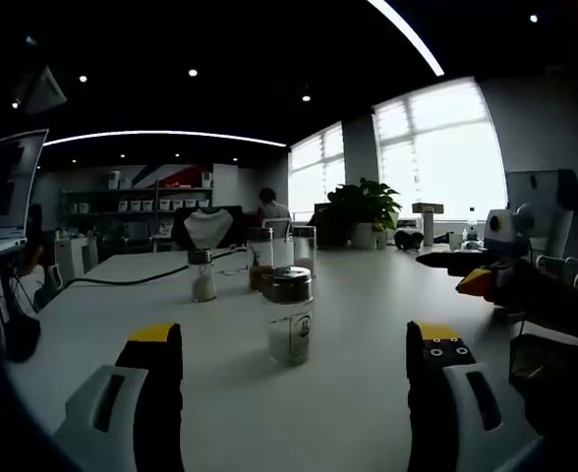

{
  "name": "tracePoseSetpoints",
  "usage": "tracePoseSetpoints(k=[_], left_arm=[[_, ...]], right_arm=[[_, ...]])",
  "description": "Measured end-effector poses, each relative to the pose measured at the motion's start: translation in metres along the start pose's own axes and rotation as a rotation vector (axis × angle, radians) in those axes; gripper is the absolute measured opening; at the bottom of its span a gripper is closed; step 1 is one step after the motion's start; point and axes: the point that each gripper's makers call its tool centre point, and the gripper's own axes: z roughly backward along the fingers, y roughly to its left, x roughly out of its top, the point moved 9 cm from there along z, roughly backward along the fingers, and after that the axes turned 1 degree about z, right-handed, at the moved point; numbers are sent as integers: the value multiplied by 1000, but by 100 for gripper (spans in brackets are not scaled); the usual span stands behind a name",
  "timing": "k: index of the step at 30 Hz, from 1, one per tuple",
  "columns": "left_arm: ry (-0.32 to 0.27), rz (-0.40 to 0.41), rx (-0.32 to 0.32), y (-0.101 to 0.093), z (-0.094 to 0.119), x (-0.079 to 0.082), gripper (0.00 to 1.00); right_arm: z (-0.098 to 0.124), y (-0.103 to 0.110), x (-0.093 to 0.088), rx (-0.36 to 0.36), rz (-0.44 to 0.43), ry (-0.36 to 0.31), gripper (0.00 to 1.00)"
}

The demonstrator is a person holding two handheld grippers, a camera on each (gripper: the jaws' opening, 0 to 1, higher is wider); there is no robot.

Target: Rotate the seasoning bottle until the label or dispensing opening points toward the visible target arrow and the bottle remains upright within the marked orientation range

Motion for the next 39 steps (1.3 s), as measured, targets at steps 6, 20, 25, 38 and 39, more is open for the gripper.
tracePoseSetpoints(k=[6,20,25,38,39], left_arm=[[2,5,-1,-5,3,0,100],[17,-12,-27,-15,1,-2,100],[54,17,-40,-16,1,-4,100],[50,4,-35,-15,1,-4,100],[51,10,-33,-15,0,-5,100]], right_arm=[[-4,5,7,-1,7,-7,100],[-36,-9,17,8,48,34,100],[-61,-15,22,51,59,42,100],[-124,-22,29,119,120,2,100],[-130,-23,28,117,133,9,100]])
